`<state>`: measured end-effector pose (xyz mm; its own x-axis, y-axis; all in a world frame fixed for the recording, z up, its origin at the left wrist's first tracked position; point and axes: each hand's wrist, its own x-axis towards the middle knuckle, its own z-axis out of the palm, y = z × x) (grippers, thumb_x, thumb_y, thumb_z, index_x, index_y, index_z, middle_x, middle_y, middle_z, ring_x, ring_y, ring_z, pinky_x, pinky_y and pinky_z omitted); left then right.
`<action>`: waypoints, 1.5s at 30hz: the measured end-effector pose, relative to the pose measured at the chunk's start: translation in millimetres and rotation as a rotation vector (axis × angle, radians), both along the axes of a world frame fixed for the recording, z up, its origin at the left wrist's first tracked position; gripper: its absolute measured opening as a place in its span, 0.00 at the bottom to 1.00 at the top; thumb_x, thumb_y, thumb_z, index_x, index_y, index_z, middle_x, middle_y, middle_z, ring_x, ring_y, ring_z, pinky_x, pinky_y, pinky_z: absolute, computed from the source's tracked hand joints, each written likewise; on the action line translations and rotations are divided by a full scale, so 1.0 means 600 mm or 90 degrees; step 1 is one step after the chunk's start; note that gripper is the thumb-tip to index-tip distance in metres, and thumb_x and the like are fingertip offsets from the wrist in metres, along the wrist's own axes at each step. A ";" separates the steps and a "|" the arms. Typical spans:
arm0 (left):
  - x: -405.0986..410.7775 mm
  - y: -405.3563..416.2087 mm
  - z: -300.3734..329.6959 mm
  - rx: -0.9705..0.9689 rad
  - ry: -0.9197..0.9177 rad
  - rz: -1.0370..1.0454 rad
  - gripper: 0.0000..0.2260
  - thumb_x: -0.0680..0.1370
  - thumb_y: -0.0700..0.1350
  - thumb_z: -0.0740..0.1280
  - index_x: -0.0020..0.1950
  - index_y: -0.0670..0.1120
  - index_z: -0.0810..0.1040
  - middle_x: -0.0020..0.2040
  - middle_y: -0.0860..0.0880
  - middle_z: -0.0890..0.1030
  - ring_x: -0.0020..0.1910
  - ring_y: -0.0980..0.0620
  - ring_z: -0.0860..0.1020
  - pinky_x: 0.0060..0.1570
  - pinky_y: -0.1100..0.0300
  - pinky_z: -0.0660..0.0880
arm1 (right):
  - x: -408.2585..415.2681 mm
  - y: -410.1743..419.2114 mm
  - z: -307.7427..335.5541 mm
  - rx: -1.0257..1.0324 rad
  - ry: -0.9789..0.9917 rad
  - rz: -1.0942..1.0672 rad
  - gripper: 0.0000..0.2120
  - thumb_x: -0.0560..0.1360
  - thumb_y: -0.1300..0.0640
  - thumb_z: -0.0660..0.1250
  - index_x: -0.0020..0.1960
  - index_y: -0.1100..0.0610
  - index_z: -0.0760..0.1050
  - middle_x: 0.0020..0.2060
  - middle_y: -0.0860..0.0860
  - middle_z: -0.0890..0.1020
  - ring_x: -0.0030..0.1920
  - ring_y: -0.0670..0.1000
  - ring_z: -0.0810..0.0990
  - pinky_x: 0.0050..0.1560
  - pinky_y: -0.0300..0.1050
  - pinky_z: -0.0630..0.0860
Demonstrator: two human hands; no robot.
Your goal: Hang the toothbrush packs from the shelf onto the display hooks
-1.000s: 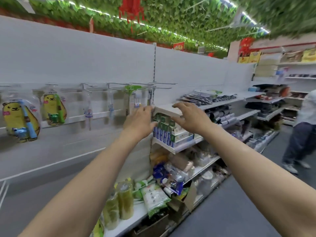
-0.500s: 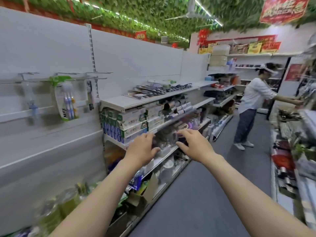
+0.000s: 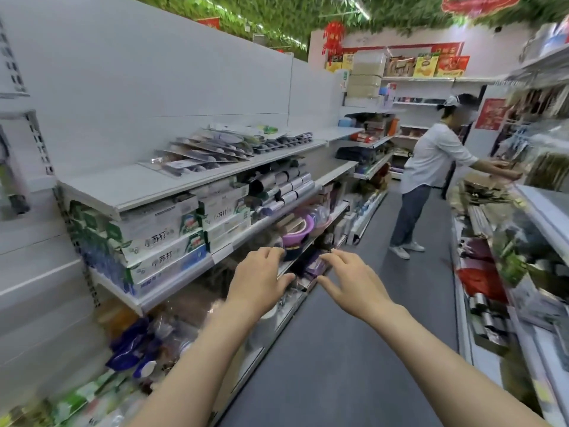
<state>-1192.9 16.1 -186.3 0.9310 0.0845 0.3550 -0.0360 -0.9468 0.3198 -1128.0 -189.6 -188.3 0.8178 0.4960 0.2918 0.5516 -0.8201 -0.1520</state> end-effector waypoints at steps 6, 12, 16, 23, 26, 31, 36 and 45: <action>0.270 0.009 0.026 0.035 0.000 -0.027 0.22 0.78 0.57 0.66 0.68 0.49 0.71 0.65 0.49 0.76 0.65 0.47 0.73 0.63 0.50 0.72 | 0.249 -0.004 0.027 0.006 0.023 -0.032 0.24 0.81 0.41 0.60 0.75 0.47 0.65 0.74 0.46 0.68 0.74 0.51 0.66 0.69 0.49 0.69; 0.488 -0.016 0.021 0.069 0.040 -0.036 0.24 0.77 0.59 0.66 0.69 0.48 0.71 0.65 0.48 0.76 0.64 0.45 0.73 0.62 0.48 0.71 | 0.451 -0.024 0.023 0.015 0.039 -0.040 0.25 0.81 0.41 0.60 0.75 0.48 0.65 0.74 0.48 0.69 0.74 0.52 0.66 0.70 0.50 0.68; 0.660 -0.038 0.016 0.079 0.041 -0.026 0.23 0.77 0.57 0.67 0.69 0.48 0.71 0.65 0.47 0.76 0.63 0.44 0.73 0.62 0.48 0.71 | 0.633 -0.043 0.017 0.014 0.041 -0.021 0.24 0.81 0.42 0.61 0.75 0.48 0.66 0.76 0.51 0.66 0.75 0.54 0.64 0.72 0.52 0.66; 0.898 -0.078 0.052 0.066 0.038 0.059 0.21 0.79 0.56 0.65 0.69 0.49 0.70 0.66 0.48 0.74 0.65 0.45 0.71 0.62 0.50 0.70 | 0.927 -0.073 0.059 0.004 0.023 0.079 0.25 0.81 0.43 0.61 0.75 0.49 0.66 0.74 0.50 0.68 0.74 0.53 0.66 0.70 0.51 0.68; 0.986 -0.080 0.084 0.070 0.012 0.093 0.23 0.79 0.56 0.66 0.70 0.48 0.70 0.67 0.47 0.74 0.67 0.45 0.71 0.65 0.49 0.70 | 1.042 -0.069 0.093 0.014 0.008 0.103 0.26 0.80 0.42 0.62 0.76 0.48 0.65 0.75 0.50 0.68 0.73 0.54 0.67 0.69 0.51 0.69; 1.096 -0.048 0.126 0.082 -0.015 0.189 0.22 0.79 0.56 0.66 0.69 0.48 0.70 0.65 0.46 0.74 0.64 0.44 0.71 0.62 0.47 0.72 | 1.200 -0.014 0.128 0.045 -0.013 0.178 0.26 0.80 0.41 0.62 0.75 0.47 0.65 0.71 0.49 0.73 0.71 0.53 0.69 0.65 0.51 0.72; 1.206 -0.003 0.159 0.100 -0.061 0.240 0.23 0.79 0.55 0.66 0.72 0.48 0.69 0.67 0.46 0.74 0.66 0.45 0.70 0.63 0.48 0.72 | 1.325 0.062 0.166 0.091 -0.049 0.243 0.27 0.80 0.40 0.61 0.76 0.48 0.64 0.72 0.49 0.72 0.72 0.52 0.69 0.66 0.53 0.73; 1.384 0.084 0.225 0.131 -0.190 0.372 0.22 0.78 0.54 0.68 0.69 0.45 0.74 0.64 0.44 0.77 0.67 0.42 0.69 0.66 0.50 0.66 | 1.538 0.181 0.244 0.145 -0.085 0.371 0.26 0.80 0.39 0.61 0.75 0.46 0.65 0.69 0.48 0.75 0.70 0.51 0.70 0.64 0.52 0.73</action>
